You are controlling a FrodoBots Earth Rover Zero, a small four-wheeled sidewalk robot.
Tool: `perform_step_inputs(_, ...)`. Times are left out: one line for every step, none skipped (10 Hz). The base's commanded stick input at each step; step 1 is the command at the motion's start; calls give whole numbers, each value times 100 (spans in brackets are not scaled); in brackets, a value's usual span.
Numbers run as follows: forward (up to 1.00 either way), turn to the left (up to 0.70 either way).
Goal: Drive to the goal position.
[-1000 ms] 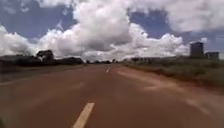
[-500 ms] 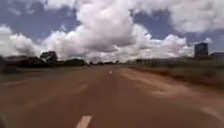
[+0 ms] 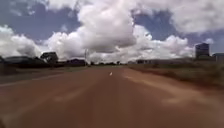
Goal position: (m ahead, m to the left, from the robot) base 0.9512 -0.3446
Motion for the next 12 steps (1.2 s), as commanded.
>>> perform_step_inputs(100,0)
perform_step_inputs(100,0)
perform_step_inputs(100,0)
perform_step_inputs(100,0)
perform_step_inputs(100,0)
perform_step_inputs(100,0)
perform_step_inputs(100,0)
perform_step_inputs(100,0)
perform_step_inputs(100,0)
perform_step_inputs(100,0)
perform_step_inputs(100,0)
perform_step_inputs(100,0)
